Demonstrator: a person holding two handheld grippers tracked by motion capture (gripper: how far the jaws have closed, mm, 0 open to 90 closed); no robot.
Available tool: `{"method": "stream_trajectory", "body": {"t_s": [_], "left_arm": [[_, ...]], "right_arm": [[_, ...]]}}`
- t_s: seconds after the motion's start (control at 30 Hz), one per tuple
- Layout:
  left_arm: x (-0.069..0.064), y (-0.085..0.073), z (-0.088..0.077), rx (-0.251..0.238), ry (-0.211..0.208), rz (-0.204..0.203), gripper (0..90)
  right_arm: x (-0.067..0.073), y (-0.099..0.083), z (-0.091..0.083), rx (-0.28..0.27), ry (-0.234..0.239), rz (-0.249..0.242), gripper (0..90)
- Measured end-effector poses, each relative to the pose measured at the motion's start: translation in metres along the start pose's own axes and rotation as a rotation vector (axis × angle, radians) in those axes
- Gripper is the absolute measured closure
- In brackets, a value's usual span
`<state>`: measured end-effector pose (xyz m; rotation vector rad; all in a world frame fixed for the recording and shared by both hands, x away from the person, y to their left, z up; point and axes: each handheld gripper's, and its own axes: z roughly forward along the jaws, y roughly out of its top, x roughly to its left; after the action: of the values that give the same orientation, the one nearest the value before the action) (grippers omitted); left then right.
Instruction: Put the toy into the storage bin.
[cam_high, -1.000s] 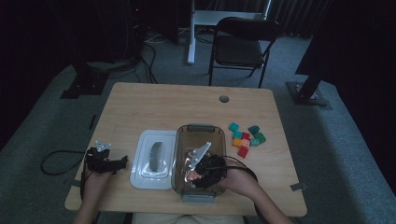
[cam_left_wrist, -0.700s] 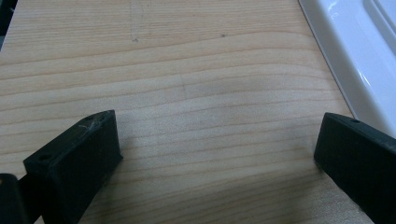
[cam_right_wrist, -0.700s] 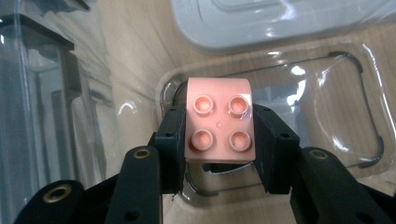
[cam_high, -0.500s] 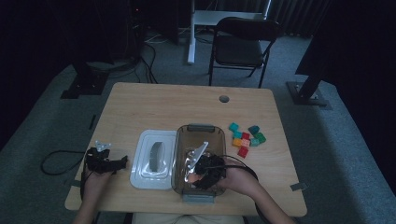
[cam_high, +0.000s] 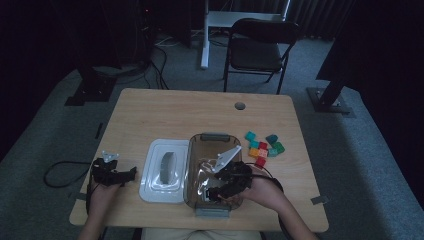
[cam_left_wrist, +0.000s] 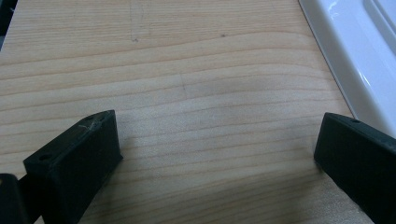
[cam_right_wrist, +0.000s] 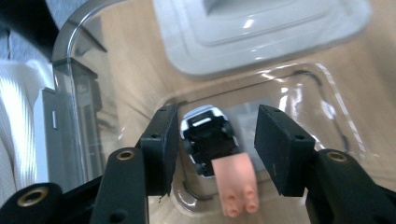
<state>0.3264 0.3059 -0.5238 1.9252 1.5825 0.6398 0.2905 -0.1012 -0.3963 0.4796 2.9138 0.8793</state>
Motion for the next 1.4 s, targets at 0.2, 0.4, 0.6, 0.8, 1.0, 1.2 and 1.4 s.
{"method": "stream_trajectory", "body": {"t_s": [0.2, 0.4, 0.6, 0.8, 1.0, 1.2, 1.4], "left_arm": [[0.0, 0.0, 0.0, 0.0, 0.0, 0.0, 0.8], [0.0, 0.0, 0.0, -0.001, 0.0, -0.001, 0.9], [0.0, 0.0, 0.0, 0.0, 0.0, 0.0, 0.9], [0.0, 0.0, 0.0, 0.0, 0.0, 0.0, 0.9], [0.0, 0.0, 0.0, 0.0, 0.0, -0.001, 0.9], [0.0, 0.0, 0.0, 0.001, 0.0, -0.001, 0.9], [0.0, 0.0, 0.0, 0.0, 0.0, 0.0, 0.9]], "right_arm": [[-0.015, -0.018, -0.032, -0.108, -0.063, 0.089, 47.3], [-0.03, -0.038, -0.054, -0.16, -0.129, 0.171, 45.5], [-0.055, -0.067, -0.071, -0.211, -0.218, 0.285, 45.5], [-0.078, -0.092, -0.07, -0.212, -0.247, 0.392, 45.5], [-0.094, -0.112, -0.06, -0.188, -0.275, 0.472, 45.5], [-0.122, -0.144, -0.055, -0.167, -0.349, 0.615, 45.5], [-0.146, -0.162, -0.056, -0.165, -0.404, 0.698, 45.6]]}}
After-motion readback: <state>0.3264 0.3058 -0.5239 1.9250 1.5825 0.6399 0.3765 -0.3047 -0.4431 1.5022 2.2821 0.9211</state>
